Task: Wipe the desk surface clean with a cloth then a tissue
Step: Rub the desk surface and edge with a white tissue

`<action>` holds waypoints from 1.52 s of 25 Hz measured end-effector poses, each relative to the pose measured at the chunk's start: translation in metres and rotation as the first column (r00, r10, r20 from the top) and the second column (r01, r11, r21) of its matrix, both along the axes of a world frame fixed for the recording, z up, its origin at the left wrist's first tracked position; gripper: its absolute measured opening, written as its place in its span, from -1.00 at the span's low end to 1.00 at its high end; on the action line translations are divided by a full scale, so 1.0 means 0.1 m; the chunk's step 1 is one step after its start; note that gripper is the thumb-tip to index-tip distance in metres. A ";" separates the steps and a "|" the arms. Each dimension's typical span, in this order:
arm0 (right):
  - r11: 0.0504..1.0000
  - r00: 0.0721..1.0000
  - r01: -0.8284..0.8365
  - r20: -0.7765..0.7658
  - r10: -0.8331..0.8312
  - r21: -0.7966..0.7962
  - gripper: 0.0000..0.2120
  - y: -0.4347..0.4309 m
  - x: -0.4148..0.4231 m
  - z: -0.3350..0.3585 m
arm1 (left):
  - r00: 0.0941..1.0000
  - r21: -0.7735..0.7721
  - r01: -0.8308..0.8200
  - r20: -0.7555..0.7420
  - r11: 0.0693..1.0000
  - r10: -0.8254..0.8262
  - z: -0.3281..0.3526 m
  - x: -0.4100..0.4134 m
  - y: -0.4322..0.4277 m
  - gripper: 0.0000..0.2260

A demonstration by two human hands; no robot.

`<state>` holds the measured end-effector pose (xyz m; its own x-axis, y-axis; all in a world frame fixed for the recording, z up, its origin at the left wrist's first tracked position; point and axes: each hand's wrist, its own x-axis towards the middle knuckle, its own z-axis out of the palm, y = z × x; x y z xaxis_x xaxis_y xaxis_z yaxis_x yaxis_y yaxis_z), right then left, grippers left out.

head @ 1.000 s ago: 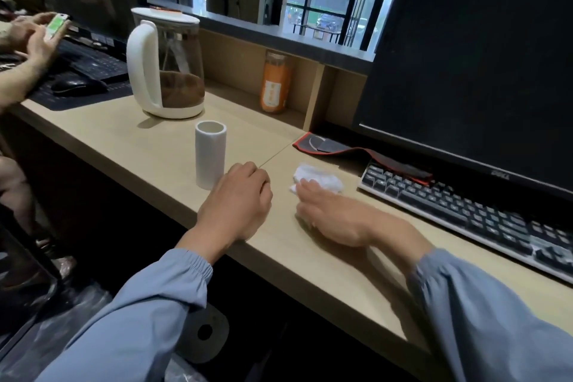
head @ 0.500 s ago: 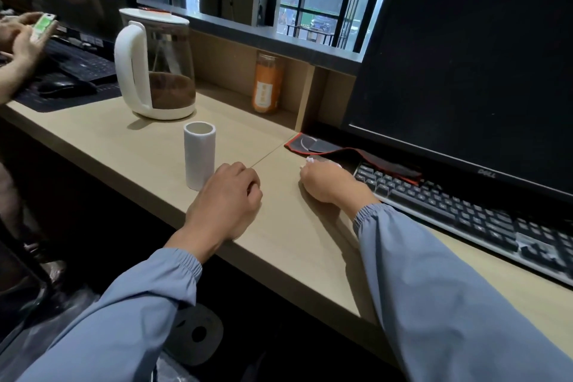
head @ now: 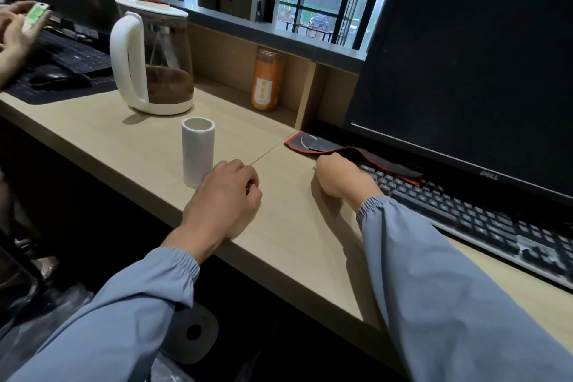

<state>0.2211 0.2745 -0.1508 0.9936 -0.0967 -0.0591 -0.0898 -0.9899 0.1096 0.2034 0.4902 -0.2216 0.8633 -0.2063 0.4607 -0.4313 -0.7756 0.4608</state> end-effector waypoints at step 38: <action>0.885 0.881 -0.465 0.096 0.464 -0.007 -0.74 0.22 -1.22 -0.15 | 1.000 0.036 -0.018 -0.020 0.999 0.019 0.02 -0.03 -0.01 -0.82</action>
